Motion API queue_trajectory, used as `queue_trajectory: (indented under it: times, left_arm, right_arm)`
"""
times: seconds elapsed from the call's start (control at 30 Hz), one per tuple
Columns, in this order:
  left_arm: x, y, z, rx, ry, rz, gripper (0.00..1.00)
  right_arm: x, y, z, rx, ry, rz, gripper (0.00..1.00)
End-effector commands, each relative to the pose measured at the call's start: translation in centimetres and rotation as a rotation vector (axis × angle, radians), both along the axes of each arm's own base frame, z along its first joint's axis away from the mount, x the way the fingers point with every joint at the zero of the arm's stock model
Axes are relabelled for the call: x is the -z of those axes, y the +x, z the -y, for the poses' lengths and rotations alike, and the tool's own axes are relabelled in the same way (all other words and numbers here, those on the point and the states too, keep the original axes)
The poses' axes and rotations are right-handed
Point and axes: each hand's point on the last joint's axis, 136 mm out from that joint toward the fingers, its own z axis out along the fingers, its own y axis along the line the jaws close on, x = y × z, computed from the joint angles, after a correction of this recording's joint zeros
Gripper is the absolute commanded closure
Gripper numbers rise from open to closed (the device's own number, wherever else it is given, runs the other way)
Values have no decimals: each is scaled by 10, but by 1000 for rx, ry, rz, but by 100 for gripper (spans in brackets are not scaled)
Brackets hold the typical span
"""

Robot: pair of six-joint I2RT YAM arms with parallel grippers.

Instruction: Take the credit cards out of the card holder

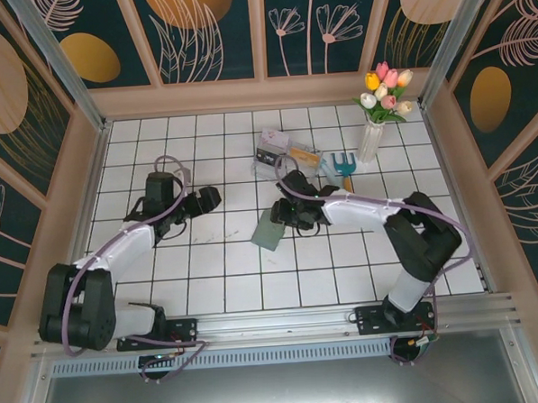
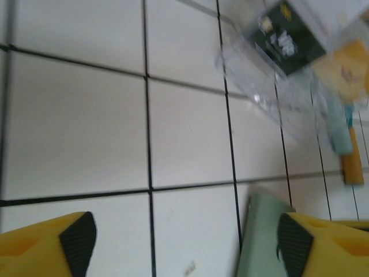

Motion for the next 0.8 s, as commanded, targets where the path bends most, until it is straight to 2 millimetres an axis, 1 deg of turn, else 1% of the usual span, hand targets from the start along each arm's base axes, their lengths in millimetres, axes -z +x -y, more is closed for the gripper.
queue_trajectory:
  times: [0.0,0.07,0.13,0.2,0.3,0.37,0.57,0.63,0.7,0.73,0.77]
  left_arm:
    - [7,-14,28,80,-45,-85,27]
    - [15,-20,43,113,-43,-120,29]
    - [24,-25,58,145,-45,-149,37]
    - [30,-30,74,183,-49,-168,39]
    - [34,-34,93,221,-56,-173,43]
    - [36,-35,99,226,-61,-176,44]
    - [52,-44,108,266,-54,-231,45]
    - [54,-46,111,285,-59,-246,47]
    - [51,-47,116,306,-77,-243,50]
    - [58,-49,117,309,-76,-263,51]
    - [57,-50,119,320,-86,-264,53]
  right_arm:
    - [2,-6,-8,42,126,-45,47]
    - [5,-6,-13,47,157,-59,50]
    - [9,-6,-16,50,172,-74,53]
    - [12,-6,-20,39,197,-87,55]
    - [12,-7,-26,20,229,-96,56]
    - [14,-7,-27,20,234,-104,56]
    - [24,-7,-24,23,209,-118,57]
    - [27,-6,-23,25,202,-122,57]
    - [29,-6,-23,19,199,-124,58]
    - [30,-6,-23,18,197,-124,58]
    - [31,-6,-23,16,192,-122,58]
